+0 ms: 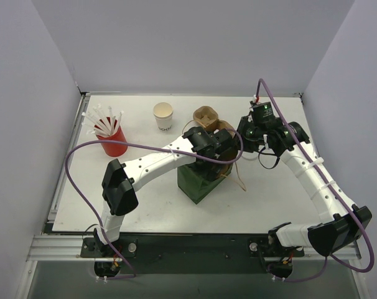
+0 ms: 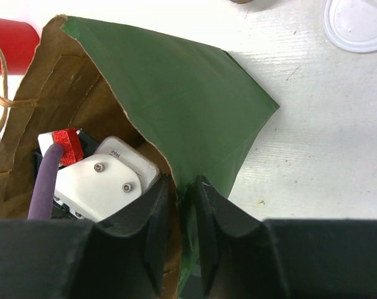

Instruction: Pack the takeout coffee

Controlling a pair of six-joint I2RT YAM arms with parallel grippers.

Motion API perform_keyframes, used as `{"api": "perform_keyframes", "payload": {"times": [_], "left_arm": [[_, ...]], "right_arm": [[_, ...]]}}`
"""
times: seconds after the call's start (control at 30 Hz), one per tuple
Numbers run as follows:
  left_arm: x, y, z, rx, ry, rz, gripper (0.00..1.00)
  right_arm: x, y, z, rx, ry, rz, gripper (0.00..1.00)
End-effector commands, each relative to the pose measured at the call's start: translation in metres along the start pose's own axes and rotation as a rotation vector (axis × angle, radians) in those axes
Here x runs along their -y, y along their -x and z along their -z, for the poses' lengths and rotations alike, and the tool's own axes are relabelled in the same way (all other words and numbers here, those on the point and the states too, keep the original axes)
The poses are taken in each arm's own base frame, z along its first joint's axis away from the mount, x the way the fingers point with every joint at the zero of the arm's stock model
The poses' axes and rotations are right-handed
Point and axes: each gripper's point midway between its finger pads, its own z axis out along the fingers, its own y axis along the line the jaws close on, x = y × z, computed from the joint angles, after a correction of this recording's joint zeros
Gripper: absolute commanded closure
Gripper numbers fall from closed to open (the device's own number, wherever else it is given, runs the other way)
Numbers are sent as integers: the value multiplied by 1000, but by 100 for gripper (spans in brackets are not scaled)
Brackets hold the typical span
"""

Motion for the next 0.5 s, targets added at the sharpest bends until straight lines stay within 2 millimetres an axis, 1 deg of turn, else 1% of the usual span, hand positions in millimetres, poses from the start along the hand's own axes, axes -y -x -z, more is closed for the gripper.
{"api": "perform_keyframes", "payload": {"times": [0.0,0.1,0.23,0.33,0.47], "left_arm": [[-20,-29,-2,-139,88,-55,62],[-20,-30,-3,-143,90,-56,62],[-21,-30,-2,-140,89,-53,62],[-19,-31,-4,-147,81,-59,62],[-17,-30,-7,-151,68,-61,62]], "right_arm": [[-12,13,13,48,25,14,74],[-13,23,19,84,28,25,67],[-13,36,19,115,39,17,67],[-14,42,17,124,59,10,67],[-16,39,13,108,74,5,69]]}}
